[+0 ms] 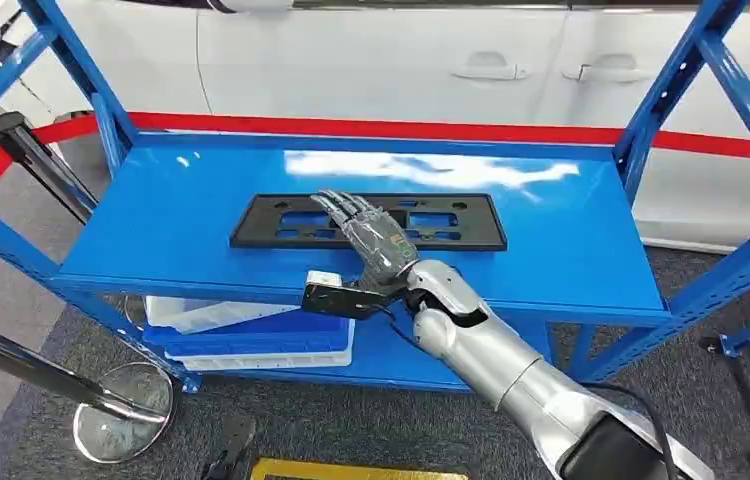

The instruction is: Take the parts from the cabinet and place them on the table.

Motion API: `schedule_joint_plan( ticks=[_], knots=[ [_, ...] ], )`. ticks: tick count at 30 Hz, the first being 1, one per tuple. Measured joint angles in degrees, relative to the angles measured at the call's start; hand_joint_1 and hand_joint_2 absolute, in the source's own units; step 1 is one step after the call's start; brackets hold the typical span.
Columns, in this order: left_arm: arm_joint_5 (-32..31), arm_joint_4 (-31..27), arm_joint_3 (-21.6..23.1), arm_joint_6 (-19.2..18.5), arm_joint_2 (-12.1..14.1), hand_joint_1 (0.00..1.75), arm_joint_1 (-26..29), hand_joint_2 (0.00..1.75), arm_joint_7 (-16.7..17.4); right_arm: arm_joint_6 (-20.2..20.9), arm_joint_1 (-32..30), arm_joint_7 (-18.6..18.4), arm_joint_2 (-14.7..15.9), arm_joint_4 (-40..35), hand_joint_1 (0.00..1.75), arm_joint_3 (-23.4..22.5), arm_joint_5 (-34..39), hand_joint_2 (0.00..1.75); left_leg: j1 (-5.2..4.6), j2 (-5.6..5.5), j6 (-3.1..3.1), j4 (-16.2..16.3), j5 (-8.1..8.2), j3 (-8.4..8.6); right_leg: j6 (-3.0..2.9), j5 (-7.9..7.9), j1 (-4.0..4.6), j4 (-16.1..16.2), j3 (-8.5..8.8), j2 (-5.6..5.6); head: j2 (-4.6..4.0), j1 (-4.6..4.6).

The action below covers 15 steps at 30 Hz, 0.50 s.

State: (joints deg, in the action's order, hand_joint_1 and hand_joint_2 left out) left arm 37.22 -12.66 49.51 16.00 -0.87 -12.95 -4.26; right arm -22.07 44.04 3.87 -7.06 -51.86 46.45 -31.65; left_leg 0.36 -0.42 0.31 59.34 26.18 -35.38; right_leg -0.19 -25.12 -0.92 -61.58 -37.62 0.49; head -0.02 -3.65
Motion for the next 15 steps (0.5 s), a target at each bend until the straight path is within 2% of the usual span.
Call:
schedule_joint_plan(
  ticks=[2, 3, 5, 6, 7, 8, 9, 11, 12, 13, 15],
  knots=[
    [-0.1, 0.0, 0.0, 0.0, 0.1, 0.00, 0.0, 0.00, 0.3, 1.2, 0.0, -0.7, -0.3, 0.9, 0.00, 0.5, -1.6, 1.75, 0.14, 0.11, -0.50, 0.5, 0.71, -0.24, -0.74, 0.19, -0.35, 0.3, 0.18, -0.01, 0.00, -0.07],
    [-0.3, 0.0, 0.0, -0.1, 0.1, 0.00, 0.0, 0.00, 0.5, 2.4, 0.0, -0.8, -0.5, 1.3, 0.00, 0.9, -2.3, 1.75, 0.19, 0.13, -0.76, 2.4, 2.03, -0.97, -1.05, 0.15, -0.39, 0.3, 0.21, -0.03, 0.00, -0.30],
    [-0.8, 0.0, 0.0, -0.4, 0.1, 0.00, -0.1, 0.00, 0.6, 5.0, 0.0, -0.9, -0.8, 2.2, 0.00, 1.5, -3.2, 1.75, 0.28, 0.13, -1.12, 10.7, 6.01, -4.92, -1.35, 0.07, -0.24, 0.3, 0.22, -0.04, 0.00, -0.42],
    [-0.9, 0.0, 0.0, -0.4, 0.1, 0.00, 0.0, 0.00, 0.7, 6.2, 0.0, -1.2, -0.8, 2.9, 0.00, 1.9, -4.1, 1.75, 0.28, 0.13, -1.21, 14.8, 7.43, -7.05, -1.42, 0.02, -0.14, 0.3, 0.21, -0.06, 0.02, -0.46],
    [-1.2, 0.0, 0.0, -0.6, 0.1, 0.00, 0.0, 0.00, 1.0, 7.1, 0.0, -1.6, -0.7, 3.5, 0.00, 2.4, -4.9, 1.75, 0.28, 0.12, -1.20, 17.3, 7.71, -8.46, -1.42, 0.02, -0.04, 0.3, 0.21, -0.05, 0.00, -0.42],
    [-1.3, 0.0, 0.1, -0.6, 0.2, 0.00, 0.1, 0.00, 1.2, 7.8, 0.0, -2.0, -0.8, 4.2, 0.00, 2.8, -5.7, 1.75, 0.27, 0.12, -1.04, 17.0, 6.59, -8.57, -1.47, -0.01, 0.02, 0.3, 0.26, -0.02, 0.00, -0.42],
    [-1.4, 0.0, 0.1, -0.7, 0.2, 0.00, 0.0, 0.00, 1.3, 8.2, 0.0, -2.2, -0.7, 4.7, 0.00, 3.0, -6.4, 1.75, 0.24, 0.12, -0.80, 14.5, 4.69, -7.52, -1.48, -0.02, 0.08, 0.3, 0.33, 0.04, 0.00, -0.46],
    [-1.9, 0.0, 0.1, -0.9, 0.3, 0.00, -0.1, 0.00, 1.4, 8.3, 0.4, -3.1, -0.9, 5.6, 0.00, 3.5, -8.1, 1.75, 0.10, 0.11, 0.07, 4.3, -0.56, -2.67, -1.48, -0.07, 0.19, 0.3, 0.62, 0.19, 0.00, -0.44],
    [-2.0, 0.0, 0.1, -0.9, 0.4, 0.00, -0.3, 0.00, 1.5, 8.2, 0.8, -3.6, -1.0, 6.2, 0.00, 3.6, -9.4, 1.75, -0.14, 0.08, 0.59, 0.8, -0.45, -1.03, -1.44, -0.10, 0.10, 0.4, 0.64, 0.20, 0.00, -0.37],
    [-2.2, 0.0, 0.1, -0.9, 0.4, 0.00, -0.4, 0.00, 1.5, 8.0, 1.2, -4.0, -1.0, 6.8, 0.00, 3.7, -10.3, 1.75, -0.48, 0.04, 0.68, -0.1, -0.43, -0.55, -1.14, -0.03, 0.35, 0.4, 0.46, 0.25, 0.00, -0.35],
    [-2.4, 0.0, 0.1, -1.0, 0.4, 0.00, -0.3, 0.00, 1.6, 7.9, 1.5, -4.9, -1.2, 7.7, 0.00, 4.0, -11.7, 1.75, -0.66, -0.05, 0.74, 0.0, -0.42, -0.65, -0.56, 0.15, 0.08, 0.8, 0.57, 0.25, 0.00, -0.39]
  ],
)
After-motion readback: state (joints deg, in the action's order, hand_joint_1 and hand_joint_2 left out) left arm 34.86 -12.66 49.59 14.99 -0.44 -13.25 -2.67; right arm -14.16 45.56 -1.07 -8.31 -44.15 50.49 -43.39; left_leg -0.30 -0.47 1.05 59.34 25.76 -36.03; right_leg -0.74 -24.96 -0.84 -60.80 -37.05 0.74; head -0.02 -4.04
